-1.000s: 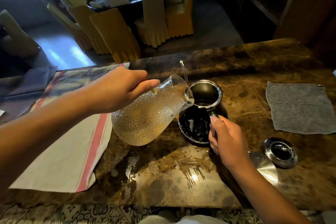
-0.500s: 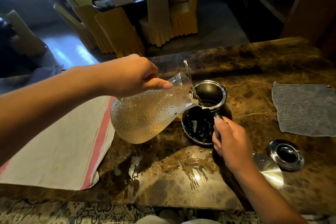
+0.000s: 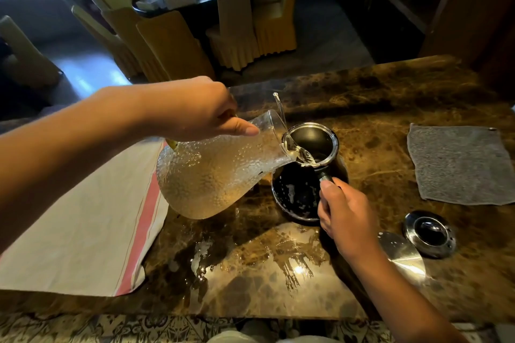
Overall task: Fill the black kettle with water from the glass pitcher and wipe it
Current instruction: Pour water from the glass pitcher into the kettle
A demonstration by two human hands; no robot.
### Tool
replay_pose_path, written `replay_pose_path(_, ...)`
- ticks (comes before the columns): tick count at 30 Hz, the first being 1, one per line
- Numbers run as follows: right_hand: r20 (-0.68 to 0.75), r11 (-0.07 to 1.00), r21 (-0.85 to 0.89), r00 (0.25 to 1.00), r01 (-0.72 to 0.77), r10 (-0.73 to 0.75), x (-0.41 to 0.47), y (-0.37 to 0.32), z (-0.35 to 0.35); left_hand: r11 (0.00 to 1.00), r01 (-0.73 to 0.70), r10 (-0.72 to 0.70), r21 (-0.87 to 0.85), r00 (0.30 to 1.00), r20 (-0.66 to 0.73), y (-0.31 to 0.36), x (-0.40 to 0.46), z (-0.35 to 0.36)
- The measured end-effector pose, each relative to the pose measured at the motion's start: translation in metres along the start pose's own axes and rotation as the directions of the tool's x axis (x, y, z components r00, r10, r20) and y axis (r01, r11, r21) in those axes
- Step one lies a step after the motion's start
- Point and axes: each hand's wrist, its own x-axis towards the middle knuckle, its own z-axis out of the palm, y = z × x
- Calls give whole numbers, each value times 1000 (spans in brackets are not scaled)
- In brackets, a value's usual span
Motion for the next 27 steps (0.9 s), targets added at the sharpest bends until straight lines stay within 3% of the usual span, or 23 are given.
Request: replay_pose_path(27, 32, 999, 28, 999, 37, -38, 1, 3, -2, 991, 103, -112, 86, 989, 100, 17, 9, -17)
